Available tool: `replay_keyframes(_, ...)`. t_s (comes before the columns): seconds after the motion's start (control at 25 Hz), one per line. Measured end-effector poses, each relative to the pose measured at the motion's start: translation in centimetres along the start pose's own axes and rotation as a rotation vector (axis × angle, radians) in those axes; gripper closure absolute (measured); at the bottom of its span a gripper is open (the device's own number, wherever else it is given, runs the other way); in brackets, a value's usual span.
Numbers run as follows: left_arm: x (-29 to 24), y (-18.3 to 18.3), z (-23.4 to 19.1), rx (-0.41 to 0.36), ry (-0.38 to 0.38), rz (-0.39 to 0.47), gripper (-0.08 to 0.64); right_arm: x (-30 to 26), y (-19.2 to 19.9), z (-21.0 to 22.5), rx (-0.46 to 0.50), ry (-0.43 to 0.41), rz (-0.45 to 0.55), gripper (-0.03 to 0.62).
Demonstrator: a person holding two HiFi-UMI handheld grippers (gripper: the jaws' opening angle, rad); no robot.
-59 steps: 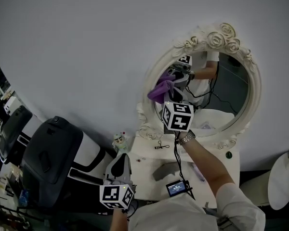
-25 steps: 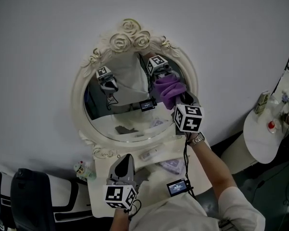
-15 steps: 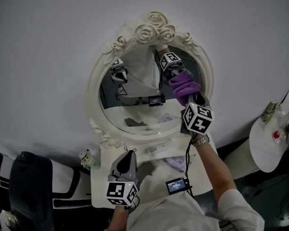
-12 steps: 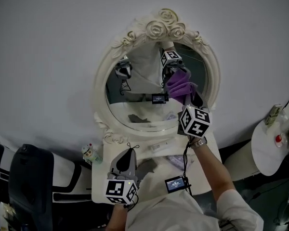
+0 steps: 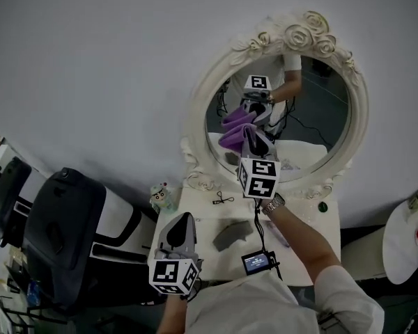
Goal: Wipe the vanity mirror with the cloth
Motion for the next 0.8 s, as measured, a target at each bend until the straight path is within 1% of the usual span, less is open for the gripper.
replay_keyframes(0.2, 2.9, 0.2, -2.9, -0.001, -0.112, -0.012, 0.56, -1.4, 1.9, -4.5, -0.019, -0.055, -0.03, 0.538)
replay_keyframes(0.32, 3.7, 0.6, -3.3, 0.0, -0.138, -0.022, 0.56, -2.2, 3.0, -6.1, -0.018, -0.066, -0.053, 0.538)
replay_keyframes(0.44, 4.1, 0.6, -3.5, -0.007, -0.149, -0.025, 0.56, -2.8, 4.0, -5.8, -0.039, -0.047, -0.083, 0.538)
replay_keyframes(0.52, 4.0, 0.6, -3.6, -0.007, -0.149, -0.027, 0.56, -3.0, 4.0, -5.1, -0.046, -0.049, -0.084, 0.535)
replay_keyframes(0.6, 3.6, 1.0, -3.5, -0.001, -0.138, -0.037, 0.56, -2.7, 3.9, -4.4, -0.03, -0.045, -0.079, 0.535)
replay_keyframes(0.68, 2.7, 1.3, -2.9, 0.002, -0.107, -0.048, 0.56, -2.3, 3.8, -3.3, -0.018, -0.031, -0.074, 0.535)
replay_keyframes(0.8, 1.0, 1.4, -1.3, 0.0, -0.035, -0.052, 0.56, -1.2, 3.5, -0.9, -0.001, -0.002, -0.067, 0.531)
Point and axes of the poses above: the fingertips, and each gripper's own axes: x backward along the fingers, z to its right, y out of its underside, the point moved 2 cm from there along x, backward along the fingers, and after that the axes turned 8 degrees about z, right-handed, at the moved point
